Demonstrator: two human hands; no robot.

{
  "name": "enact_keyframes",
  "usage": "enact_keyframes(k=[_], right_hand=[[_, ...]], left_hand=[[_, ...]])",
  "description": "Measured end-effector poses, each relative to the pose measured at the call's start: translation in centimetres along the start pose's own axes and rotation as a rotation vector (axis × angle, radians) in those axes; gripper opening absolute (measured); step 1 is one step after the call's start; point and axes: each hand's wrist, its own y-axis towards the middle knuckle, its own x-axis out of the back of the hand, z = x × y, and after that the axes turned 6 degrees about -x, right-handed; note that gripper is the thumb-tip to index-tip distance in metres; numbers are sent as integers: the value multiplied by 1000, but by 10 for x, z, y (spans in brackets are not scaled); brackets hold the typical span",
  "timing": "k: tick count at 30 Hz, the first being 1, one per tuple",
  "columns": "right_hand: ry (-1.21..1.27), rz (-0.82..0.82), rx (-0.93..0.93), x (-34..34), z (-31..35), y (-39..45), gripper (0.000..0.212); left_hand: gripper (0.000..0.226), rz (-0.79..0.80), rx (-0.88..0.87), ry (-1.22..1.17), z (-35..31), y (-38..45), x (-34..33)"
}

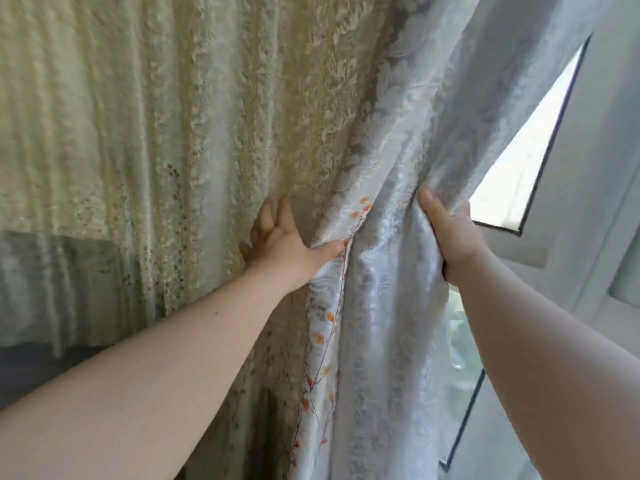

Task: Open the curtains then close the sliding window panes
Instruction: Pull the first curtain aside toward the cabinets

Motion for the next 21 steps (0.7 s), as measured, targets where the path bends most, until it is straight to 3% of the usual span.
enact_keyframes(k=[11,21], right_hand=[[46,282,-58,-176,-60,121,109],[71,281,-143,-343,-101,212,117]], left_hand=[[124,-142,137,21,159,119,3],[127,-127,160,-77,301,247,34]])
